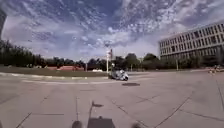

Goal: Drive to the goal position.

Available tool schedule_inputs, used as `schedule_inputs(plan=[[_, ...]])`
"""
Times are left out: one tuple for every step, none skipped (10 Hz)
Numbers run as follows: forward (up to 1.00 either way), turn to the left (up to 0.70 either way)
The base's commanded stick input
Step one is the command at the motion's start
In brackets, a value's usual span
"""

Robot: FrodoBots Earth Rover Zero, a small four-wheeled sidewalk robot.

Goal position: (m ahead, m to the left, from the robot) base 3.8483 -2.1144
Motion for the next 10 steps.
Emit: schedule_inputs(plan=[[0.0,-0.63],[0.0,-0.63],[0.0,-0.63],[0.0,-0.26],[0.0,0.0],[0.0,0.0],[0.0,0.0],[0.0,0.0],[0.13,0.0],[0.5,0.0]])
